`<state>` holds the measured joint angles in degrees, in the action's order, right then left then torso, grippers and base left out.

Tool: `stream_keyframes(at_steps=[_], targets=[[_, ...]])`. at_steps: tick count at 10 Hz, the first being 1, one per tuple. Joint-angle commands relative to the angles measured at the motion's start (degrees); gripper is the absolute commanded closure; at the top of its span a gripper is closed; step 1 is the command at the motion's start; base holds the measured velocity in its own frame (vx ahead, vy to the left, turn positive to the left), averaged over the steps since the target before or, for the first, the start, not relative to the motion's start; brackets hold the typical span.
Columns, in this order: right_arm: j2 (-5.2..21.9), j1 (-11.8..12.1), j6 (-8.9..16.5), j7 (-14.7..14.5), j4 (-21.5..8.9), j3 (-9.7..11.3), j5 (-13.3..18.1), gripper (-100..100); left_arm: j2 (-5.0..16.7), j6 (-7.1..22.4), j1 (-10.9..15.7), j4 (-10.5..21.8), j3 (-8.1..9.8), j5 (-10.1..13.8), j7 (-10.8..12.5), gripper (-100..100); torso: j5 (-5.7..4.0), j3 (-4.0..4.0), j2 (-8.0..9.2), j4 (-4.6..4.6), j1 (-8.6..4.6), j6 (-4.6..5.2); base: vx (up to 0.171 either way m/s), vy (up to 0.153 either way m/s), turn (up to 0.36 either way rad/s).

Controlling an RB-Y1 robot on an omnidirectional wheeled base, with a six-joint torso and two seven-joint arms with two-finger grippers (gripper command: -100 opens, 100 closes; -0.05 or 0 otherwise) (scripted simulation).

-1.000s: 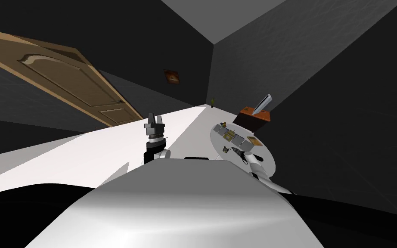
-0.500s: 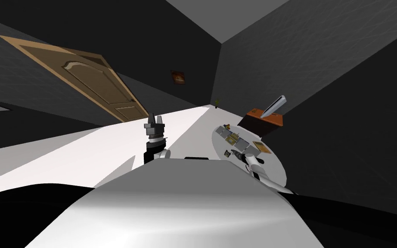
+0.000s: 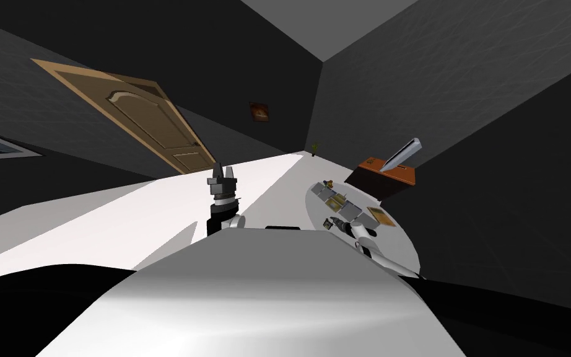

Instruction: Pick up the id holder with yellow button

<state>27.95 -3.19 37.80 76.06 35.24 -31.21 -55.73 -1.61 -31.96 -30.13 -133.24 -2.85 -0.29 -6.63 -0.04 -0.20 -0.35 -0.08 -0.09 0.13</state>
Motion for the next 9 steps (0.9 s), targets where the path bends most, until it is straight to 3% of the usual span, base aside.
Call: stream_keyframes(at_steps=[1,2,3,4,8,9], targets=[[-1.37,-0.16,-1.59,-1.35,-0.61,-0.15,-0.17,-100,0.00,0.00,0.00,0.00,0.00,0.00,0.00,0,0.00,0.00,0.00,0.00,0.00,0.00,0.046,-0.077,-0.027],[-2.43,-0.30,-2.61,-1.99,-0.88,-0.17,-0.08,-100,0.00,0.00,0.00,0.00,0.00,0.00,0.00,0,-0.02,-0.03,-0.05,-0.01,-0.13,0.00,0.045,-0.092,-0.021],[-2.04,0.01,-1.98,-1.48,-0.36,-0.10,0.00,-100,0.00,0.00,0.00,0.00,0.00,0.00,0.00,0,-0.04,-0.04,-0.06,-0.02,-0.19,0.01,0.019,-0.040,0.002],[-2.18,0.08,-2.15,-1.43,-0.21,-0.08,0.08,100,0.00,0.00,0.00,0.00,0.00,0.00,0.00,0,-0.01,0.00,0.01,0.00,-0.05,0.00,0.002,-0.009,-0.008],[-2.12,0.12,-2.17,-1.43,-0.26,-0.08,0.11,100,0.00,0.00,0.00,0.00,0.00,0.00,0.00,0,0.00,0.09,0.13,0.06,0.11,-0.02,0.001,0.000,0.003],[-2.11,0.14,-2.18,-1.44,-0.27,-0.07,0.12,0,0.00,0.00,0.00,0.00,0.00,0.00,0.00,0,-0.01,0.11,0.15,0.08,0.09,-0.03,0.000,0.000,0.000]])
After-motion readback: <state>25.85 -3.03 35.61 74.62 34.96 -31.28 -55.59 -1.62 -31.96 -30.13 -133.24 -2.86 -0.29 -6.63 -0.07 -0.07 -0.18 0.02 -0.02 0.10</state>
